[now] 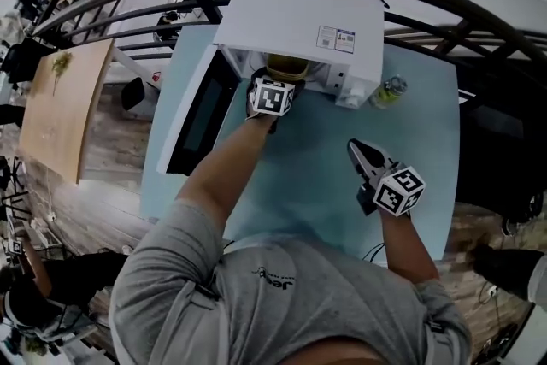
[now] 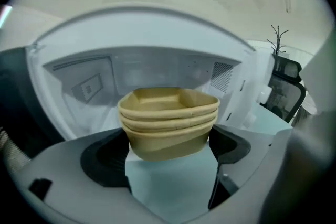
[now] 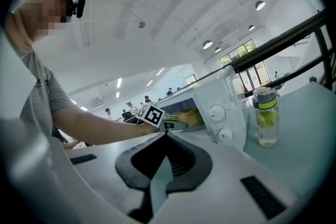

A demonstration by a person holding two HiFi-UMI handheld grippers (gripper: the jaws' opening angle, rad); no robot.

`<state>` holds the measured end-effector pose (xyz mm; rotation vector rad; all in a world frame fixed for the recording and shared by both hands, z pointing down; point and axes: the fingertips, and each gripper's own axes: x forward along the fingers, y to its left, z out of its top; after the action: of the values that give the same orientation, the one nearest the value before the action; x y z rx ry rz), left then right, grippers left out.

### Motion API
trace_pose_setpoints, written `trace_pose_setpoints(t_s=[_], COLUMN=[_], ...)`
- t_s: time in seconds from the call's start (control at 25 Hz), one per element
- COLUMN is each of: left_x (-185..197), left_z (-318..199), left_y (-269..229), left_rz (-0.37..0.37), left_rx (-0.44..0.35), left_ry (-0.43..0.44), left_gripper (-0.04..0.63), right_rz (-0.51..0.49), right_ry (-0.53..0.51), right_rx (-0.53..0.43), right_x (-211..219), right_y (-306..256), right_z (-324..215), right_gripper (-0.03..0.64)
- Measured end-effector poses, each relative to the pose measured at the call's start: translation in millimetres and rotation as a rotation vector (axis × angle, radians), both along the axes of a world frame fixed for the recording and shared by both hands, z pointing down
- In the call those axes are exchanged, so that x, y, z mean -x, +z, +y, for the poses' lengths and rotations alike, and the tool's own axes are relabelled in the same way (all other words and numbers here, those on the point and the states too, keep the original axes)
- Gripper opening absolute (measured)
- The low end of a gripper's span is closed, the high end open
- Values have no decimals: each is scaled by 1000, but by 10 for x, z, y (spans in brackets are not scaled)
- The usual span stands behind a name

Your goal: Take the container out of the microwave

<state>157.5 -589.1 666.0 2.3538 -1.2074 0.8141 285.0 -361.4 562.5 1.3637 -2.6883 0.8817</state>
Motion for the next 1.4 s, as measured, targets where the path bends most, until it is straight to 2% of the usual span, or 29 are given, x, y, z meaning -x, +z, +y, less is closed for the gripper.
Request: trace_pose_setpoints(t_s=[0.36, 0.68, 1.12, 1.4], left_x=[281, 592, 689, 1119], left_z=[446, 928, 1339, 1387], left_y=[-360, -555, -1390, -2132], left_rz=[39, 74, 167, 245], left_rx=[-33, -31, -118, -159], left_ry=[-13, -21, 112, 198], left_gripper=[497, 496, 495, 495], right_rz=[4, 13, 44, 74], right_ry=[-68, -96, -65, 8], right_rx=[-2, -20, -91, -174], right_x=[45, 77, 403, 718], right_y=[-151, -263, -649, -1231], right_z=[156, 101, -43, -117], right_gripper=[18, 18, 18, 18])
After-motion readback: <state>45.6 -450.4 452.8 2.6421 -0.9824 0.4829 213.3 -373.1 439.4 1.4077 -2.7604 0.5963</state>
